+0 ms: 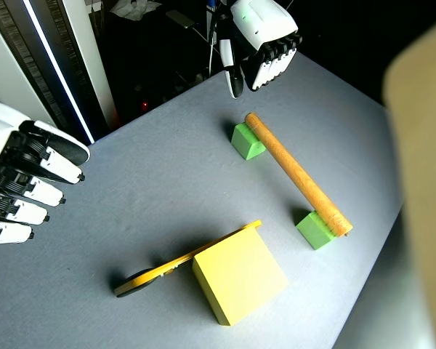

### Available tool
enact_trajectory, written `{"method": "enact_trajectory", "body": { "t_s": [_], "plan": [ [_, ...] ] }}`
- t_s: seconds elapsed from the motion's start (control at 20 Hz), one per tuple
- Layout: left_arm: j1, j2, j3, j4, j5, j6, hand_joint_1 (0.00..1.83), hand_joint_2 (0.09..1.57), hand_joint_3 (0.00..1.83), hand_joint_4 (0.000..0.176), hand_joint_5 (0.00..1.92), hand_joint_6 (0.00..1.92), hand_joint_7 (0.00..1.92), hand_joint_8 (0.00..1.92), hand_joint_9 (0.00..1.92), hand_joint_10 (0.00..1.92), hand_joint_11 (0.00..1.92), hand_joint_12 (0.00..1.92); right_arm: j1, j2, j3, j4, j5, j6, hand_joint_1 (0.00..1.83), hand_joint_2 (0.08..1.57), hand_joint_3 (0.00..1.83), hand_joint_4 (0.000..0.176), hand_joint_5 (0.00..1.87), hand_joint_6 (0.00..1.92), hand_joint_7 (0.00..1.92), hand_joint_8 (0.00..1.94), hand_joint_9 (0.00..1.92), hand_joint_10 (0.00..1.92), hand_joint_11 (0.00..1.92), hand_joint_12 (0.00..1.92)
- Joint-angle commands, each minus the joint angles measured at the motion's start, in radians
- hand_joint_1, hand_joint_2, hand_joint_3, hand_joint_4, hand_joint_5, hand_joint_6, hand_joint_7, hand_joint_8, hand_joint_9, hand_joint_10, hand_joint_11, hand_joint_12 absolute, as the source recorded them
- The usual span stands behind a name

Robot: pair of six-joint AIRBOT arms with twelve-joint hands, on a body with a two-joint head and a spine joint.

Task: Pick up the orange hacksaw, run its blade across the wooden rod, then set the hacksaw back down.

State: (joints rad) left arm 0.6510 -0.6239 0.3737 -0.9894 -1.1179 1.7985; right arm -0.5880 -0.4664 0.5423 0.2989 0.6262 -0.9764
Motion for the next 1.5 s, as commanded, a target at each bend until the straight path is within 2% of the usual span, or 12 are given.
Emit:
{"method": "enact_trajectory", "body": {
  "t_s": [0.0, 0.1, 0.5, 0.7, 0.75, 0.85, 0.9, 0.95, 1.05, 1.15, 1.25, 1.45],
  "plan": [
    [-0.017, 0.003, 0.0, 0.059, -0.088, 0.004, 0.0, 1.23, 0.17, 0.0, 0.07, 0.06, 0.04, 0.05, 0.0, 0.05, 0.0, 0.05, 0.017, 0.003, 0.001, -0.007, 0.102, 0.013, 0.0, 1.18, 0.11, 0.0, 0.14, 0.07, 0.11, 0.06, 0.07, 0.08, 0.0, 0.23],
    [-0.023, 0.003, 0.002, 0.059, -0.088, 0.005, 0.0, 1.29, 0.04, 0.0, 0.09, 0.01, 0.06, 0.01, 0.01, 0.0, 0.0, 0.0, 0.019, 0.0, 0.0, -0.005, 0.099, 0.014, 0.0, 1.23, 0.01, 0.0, 0.19, 0.01, 0.16, 0.01, 0.11, 0.02, 0.0, 0.23],
    [-0.045, 0.003, 0.011, 0.067, -0.064, 0.009, 0.0, 1.3, 0.02, 0.0, 0.07, 0.0, 0.03, 0.0, 0.0, 0.0, 0.0, 0.0, 0.043, -0.006, -0.011, 0.071, 0.021, -0.003, 0.0, 1.22, 0.0, 0.0, 0.21, 0.0, 0.17, 0.0, 0.14, 0.0, 0.0, 0.32],
    [-0.046, 0.003, 0.013, 0.089, -0.064, -0.003, 0.0, 1.31, 0.02, 0.0, 0.06, 0.0, 0.02, 0.0, 0.0, 0.0, 0.0, 0.0, 0.05, -0.034, -0.02, 0.212, 0.134, -0.237, 0.03, 1.22, 0.0, 0.0, 0.22, 0.0, 0.19, 0.0, 0.17, 0.0, 0.0, 0.44],
    [-0.043, 0.003, 0.013, 0.086, -0.063, -0.007, 0.0, 1.31, 0.02, 0.0, 0.04, 0.0, 0.01, 0.0, 0.0, 0.0, 0.0, 0.0, 0.04, -0.046, -0.025, 0.254, 0.185, -0.278, 0.08, 1.21, 0.0, 0.0, 0.22, 0.0, 0.2, 0.0, 0.17, 0.0, 0.0, 0.47],
    [-0.035, 0.004, 0.017, 0.086, -0.035, -0.009, 0.0, 1.3, 0.01, 0.0, 0.06, 0.01, 0.02, 0.01, 0.0, 0.0, 0.0, 0.0, 0.012, -0.077, -0.026, 0.356, 0.258, -0.295, 0.44, 1.16, 0.0, 0.0, 0.19, 0.0, 0.18, 0.0, 0.18, 0.0, 0.0, 0.52],
    [-0.023, 0.004, 0.02, 0.097, -0.016, -0.012, 0.0, 1.3, 0.01, 0.0, 0.07, 0.01, 0.04, 0.01, 0.01, 0.0, 0.0, 0.0, -0.014, -0.098, -0.026, 0.403, 0.277, -0.284, 0.65, 1.13, 0.0, 0.0, 0.18, 0.0, 0.16, 0.0, 0.16, 0.0, 0.0, 0.5],
    [-0.006, 0.004, 0.023, 0.117, -0.002, -0.027, 0.0, 1.3, 0.01, 0.0, 0.08, 0.02, 0.05, 0.01, 0.02, 0.01, 0.0, 0.0, -0.044, -0.118, -0.026, 0.418, 0.299, -0.264, 0.65, 1.17, 0.0, 0.0, 0.09, 0.0, 0.08, 0.0, 0.09, 0.0, 0.0, 0.33],
    [0.043, 0.003, 0.026, 0.151, 0.004, -0.073, 0.0, 1.3, 0.01, 0.0, 0.08, 0.02, 0.05, 0.01, 0.02, 0.01, 0.0, 0.0, -0.163, -0.176, -0.033, 0.459, 0.469, -0.184, 1.01, 1.07, 0.0, 0.0, 0.09, 0.0, 0.07, 0.0, 0.08, 0.0, 0.0, 0.27],
    [0.078, 0.003, 0.022, 0.155, -0.026, -0.088, 0.0, 1.3, 0.01, 0.0, 0.09, 0.02, 0.05, 0.01, 0.02, 0.01, 0.0, 0.0, -0.248, -0.224, -0.059, 0.552, 0.685, -0.178, 1.09, 1.04, 0.0, 0.0, 0.06, 0.0, 0.02, 0.0, 0.02, 0.0, 0.0, 0.18],
    [0.125, 0.002, 0.02, 0.155, -0.082, -0.121, 0.0, 1.3, 0.01, 0.0, 0.07, 0.01, 0.03, 0.0, 0.0, 0.0, 0.0, 0.0, -0.261, -0.239, -0.054, 0.569, 0.637, -0.185, 1.17, 0.99, 0.0, 0.0, 0.03, 0.0, 0.0, 0.0, 0.0, 0.0, 0.0, 0.13],
    [0.181, 0.002, 0.022, 0.157, -0.095, -0.151, 0.0, 1.3, 0.0, 0.0, 0.07, 0.0, 0.03, 0.0, 0.0, 0.0, 0.0, 0.0, -0.259, -0.28, -0.005, 0.571, 0.595, -0.137, 1.32, 0.95, 0.0, 0.0, 0.02, 0.0, 0.0, 0.0, 0.01, 0.0, 0.0, 0.31]
  ]
}}
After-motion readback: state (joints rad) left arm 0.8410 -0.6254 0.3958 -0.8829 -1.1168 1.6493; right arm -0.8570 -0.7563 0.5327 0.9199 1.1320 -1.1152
